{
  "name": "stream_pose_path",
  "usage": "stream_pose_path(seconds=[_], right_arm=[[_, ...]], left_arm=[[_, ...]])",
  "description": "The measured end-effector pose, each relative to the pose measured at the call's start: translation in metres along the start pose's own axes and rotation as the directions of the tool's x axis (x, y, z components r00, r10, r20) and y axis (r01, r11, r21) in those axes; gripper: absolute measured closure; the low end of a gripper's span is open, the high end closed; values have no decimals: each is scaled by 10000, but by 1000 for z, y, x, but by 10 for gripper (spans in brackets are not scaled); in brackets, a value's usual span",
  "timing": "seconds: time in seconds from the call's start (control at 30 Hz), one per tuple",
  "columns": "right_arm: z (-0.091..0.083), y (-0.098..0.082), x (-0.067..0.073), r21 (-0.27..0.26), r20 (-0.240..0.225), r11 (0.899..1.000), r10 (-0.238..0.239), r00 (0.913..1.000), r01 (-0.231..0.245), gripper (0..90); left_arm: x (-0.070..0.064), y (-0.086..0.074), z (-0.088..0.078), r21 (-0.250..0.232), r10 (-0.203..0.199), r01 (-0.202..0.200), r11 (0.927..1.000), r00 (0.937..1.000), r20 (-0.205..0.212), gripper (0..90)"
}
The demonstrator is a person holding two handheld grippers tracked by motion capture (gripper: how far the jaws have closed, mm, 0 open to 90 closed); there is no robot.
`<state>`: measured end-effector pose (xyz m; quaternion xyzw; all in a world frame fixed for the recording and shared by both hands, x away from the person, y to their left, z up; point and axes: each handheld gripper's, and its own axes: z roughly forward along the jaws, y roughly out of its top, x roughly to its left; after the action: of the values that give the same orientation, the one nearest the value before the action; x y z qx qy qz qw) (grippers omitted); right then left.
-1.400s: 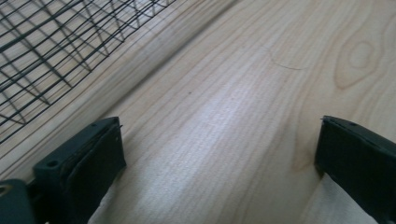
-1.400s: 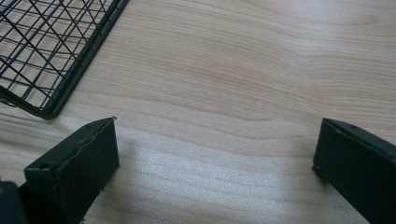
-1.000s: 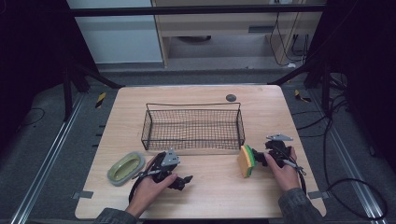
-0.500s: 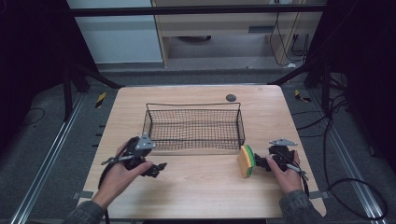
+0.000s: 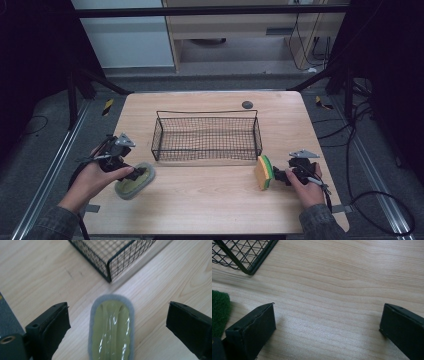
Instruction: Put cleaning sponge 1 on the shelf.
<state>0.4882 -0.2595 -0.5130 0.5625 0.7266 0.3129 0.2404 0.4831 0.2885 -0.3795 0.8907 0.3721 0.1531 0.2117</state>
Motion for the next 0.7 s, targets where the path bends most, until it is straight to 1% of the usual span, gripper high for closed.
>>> stream_pose_path(seconds=[0.03, 0.1, 0.13, 0.17, 0.2, 0.23, 0.27, 0.3, 0.4, 0.5, 0.53, 0.57, 0.63, 0.67, 0.7], right_arm=[[0, 0, 0, 0, 0, 10000, 0, 10000, 0, 4], [0, 0, 0, 8, 8, 10000, -23, 10000, 23, 4], [0, 0, 0, 7, -12, 10000, -11, 10000, 11, 4], [0, 0, 0, 7, -12, 10000, -11, 10000, 11, 4], [0, 0, 0, 5, -12, 10000, -10, 10000, 10, 4], [0, 0, 0, 5, -12, 10000, -10, 10000, 10, 4], [0, 0, 0, 7, -11, 10000, -12, 10000, 12, 4], [0, 0, 0, 12, 0, 10000, -28, 10000, 28, 4], [0, 0, 0, 16, 1, 10000, -57, 10000, 57, 4], [0, 0, 0, 11, 0, 10000, -70, 10000, 70, 4], [0, 0, 0, 17, -1, 10000, -60, 10000, 60, 4], [0, 0, 0, 16, -1, 10000, -58, 10000, 58, 4], [0, 0, 0, 26, 2, 10000, -47, 10000, 47, 4], [0, 0, 0, 29, 2, 10000, -37, 10000, 37, 4], [0, 0, 0, 29, 2, 10000, -37, 10000, 37, 4]], left_arm=[[0, 0, 0, 0, 0, 0, 10000, 10000, 0, 51], [5, -1, 3, 367, -24, 21, 9993, 9999, 103, 54], [8, -2, 5, 580, 20, -36, 9983, 9996, 265, 49], [8, -2, 5, 580, 20, -36, 9983, 9996, 265, 44], [10, -2, 8, 864, 57, -93, 9962, 9991, 427, 42], [10, -2, 8, 864, 57, -93, 9962, 9991, 427, 45], [9, -3, 10, 1021, 262, -301, 9943, 9989, 394, 45], [8, -3, 11, 1136, 369, -408, 9927, 9987, 361, 48], [7, -4, 10, 1124, 456, -507, 9924, 9978, 471, 90], [7, -5, 10, 1111, 496, -549, 9923, 9975, 494, 101], [7, -6, 11, 1054, 436, -489, 9932, 9977, 514, 125], [8, -7, 14, 1096, 458, -528, 9926, 9968, 651, 147], [8, -7, 15, 1140, 480, -555, 9919, 9966, 677, 160], [9, -7, 20, 1259, 511, -591, 9903, 9965, 661, 218], [9, -7, 20, 1259, 511, -591, 9903, 9965, 661, 257]])
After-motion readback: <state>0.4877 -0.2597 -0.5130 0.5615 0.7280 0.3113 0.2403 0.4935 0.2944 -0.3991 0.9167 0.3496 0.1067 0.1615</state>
